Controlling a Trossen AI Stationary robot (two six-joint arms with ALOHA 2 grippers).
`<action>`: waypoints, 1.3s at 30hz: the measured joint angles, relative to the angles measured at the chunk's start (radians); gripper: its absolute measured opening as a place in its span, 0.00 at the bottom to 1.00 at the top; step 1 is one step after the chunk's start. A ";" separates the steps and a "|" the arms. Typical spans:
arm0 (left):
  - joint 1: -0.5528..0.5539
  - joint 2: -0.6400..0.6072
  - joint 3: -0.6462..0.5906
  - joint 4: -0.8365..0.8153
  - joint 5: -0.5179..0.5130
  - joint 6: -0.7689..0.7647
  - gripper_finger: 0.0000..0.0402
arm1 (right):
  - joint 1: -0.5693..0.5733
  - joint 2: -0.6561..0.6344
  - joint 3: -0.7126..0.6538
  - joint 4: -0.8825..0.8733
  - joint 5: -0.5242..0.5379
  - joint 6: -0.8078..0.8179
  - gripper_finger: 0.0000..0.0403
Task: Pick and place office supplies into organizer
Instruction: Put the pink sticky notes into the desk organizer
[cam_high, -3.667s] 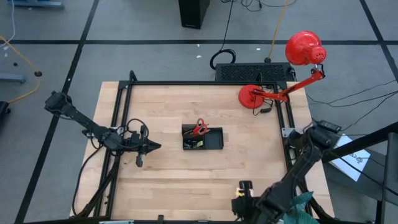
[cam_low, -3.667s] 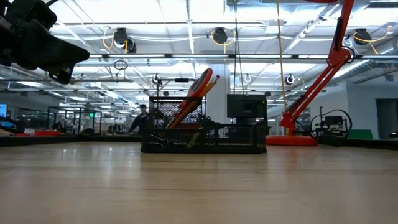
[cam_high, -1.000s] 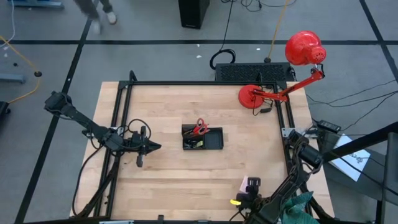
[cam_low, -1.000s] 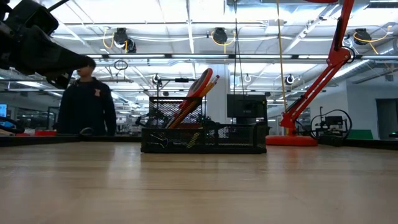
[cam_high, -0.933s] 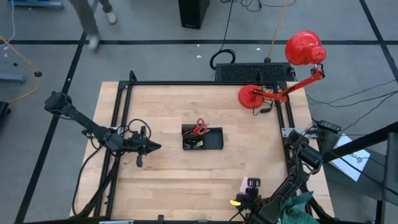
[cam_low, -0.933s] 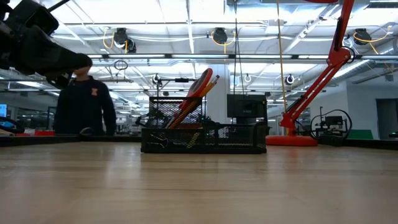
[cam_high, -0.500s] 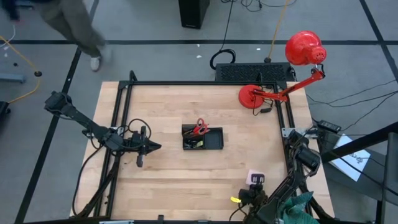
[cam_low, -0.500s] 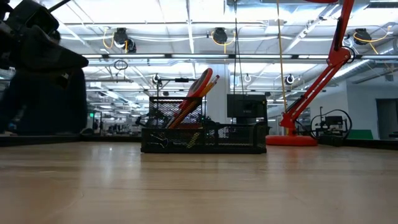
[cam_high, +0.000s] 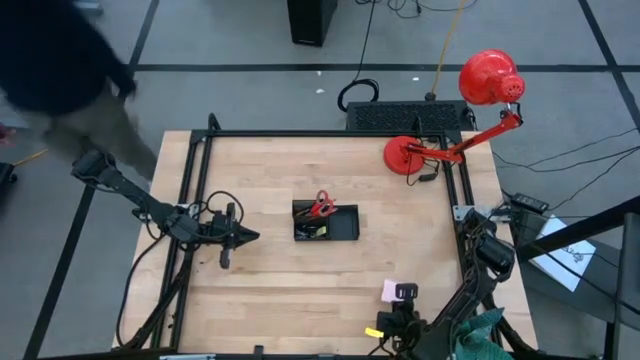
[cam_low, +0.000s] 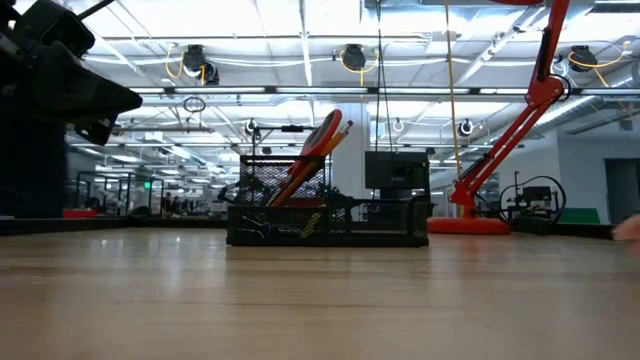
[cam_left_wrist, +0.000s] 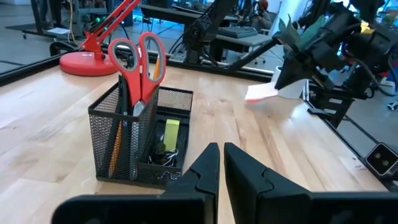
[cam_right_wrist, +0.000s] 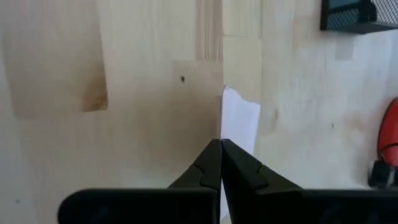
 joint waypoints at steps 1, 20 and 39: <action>0.000 0.000 0.000 0.000 0.003 0.000 0.08 | 0.000 0.000 0.000 0.000 0.000 0.000 0.00; 0.000 0.000 0.000 0.000 0.006 0.001 0.08 | -0.097 -0.006 0.052 -0.098 0.485 -0.199 0.00; 0.000 0.000 0.000 -0.030 0.007 0.006 0.08 | -0.289 -0.006 0.047 0.045 0.637 -0.665 0.00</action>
